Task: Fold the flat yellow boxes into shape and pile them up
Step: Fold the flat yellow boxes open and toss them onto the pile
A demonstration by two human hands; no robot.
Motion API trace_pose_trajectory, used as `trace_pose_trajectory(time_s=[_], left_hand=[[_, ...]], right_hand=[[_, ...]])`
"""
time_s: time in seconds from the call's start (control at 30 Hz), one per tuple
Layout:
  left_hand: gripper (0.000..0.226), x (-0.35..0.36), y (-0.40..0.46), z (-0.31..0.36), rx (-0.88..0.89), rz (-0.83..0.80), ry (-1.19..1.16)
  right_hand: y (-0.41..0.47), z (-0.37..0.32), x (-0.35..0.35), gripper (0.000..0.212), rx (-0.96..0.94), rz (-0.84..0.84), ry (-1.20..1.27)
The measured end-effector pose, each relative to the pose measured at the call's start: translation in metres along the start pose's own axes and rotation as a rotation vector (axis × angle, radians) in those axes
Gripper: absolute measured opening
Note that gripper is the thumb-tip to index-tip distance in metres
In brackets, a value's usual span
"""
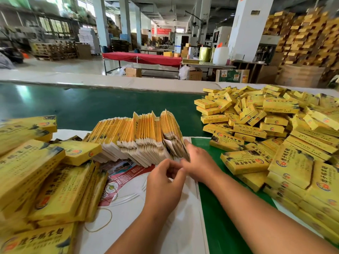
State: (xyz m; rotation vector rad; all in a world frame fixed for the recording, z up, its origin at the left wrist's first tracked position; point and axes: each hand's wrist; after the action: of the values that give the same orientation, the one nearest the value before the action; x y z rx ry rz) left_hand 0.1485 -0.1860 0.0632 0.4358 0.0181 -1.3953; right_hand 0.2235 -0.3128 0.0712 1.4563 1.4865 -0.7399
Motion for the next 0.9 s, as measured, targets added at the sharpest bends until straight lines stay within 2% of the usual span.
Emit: trace_pose_trajectory(time_s=[0.13,0.2,0.33,0.47,0.53,0.7,0.9], left_hand=[[0.011,0.001,0.001,0.000,-0.011,0.010,-0.014],[0.010,0.002,0.002,-0.001,-0.012,0.024,-0.025],[0.007,0.002,0.003,-0.001,-0.028,0.031,-0.031],[0.011,0.001,0.003,-0.001,-0.026,0.038,-0.042],[0.012,0.000,0.003,-0.001,-0.034,0.034,-0.054],[0.010,0.001,0.003,-0.001,-0.063,0.014,-0.071],[0.009,-0.001,0.003,-0.001,-0.086,0.009,-0.077]], right_hand=[[0.006,0.009,0.009,0.027,-0.090,0.212,-0.051],[0.005,0.014,0.007,0.018,-0.120,0.303,-0.106],[-0.001,0.020,-0.002,0.026,-0.146,0.334,-0.156],[-0.006,0.018,-0.007,0.040,-0.192,0.170,-0.224],[-0.011,0.017,-0.009,0.040,-0.221,0.153,-0.248],[-0.024,0.024,-0.022,0.036,-0.282,0.483,-0.156],[-0.028,0.024,-0.033,0.023,-0.220,0.669,-0.049]])
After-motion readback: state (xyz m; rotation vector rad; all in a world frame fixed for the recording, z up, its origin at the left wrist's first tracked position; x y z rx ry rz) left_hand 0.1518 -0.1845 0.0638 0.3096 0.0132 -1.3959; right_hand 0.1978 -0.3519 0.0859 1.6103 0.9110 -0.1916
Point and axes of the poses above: each hand's wrist, its own y-axis towards the middle knuckle, its own x-axis out of the palm, z = x × y, and after that the axes turned 1 degree about -y, right-handed
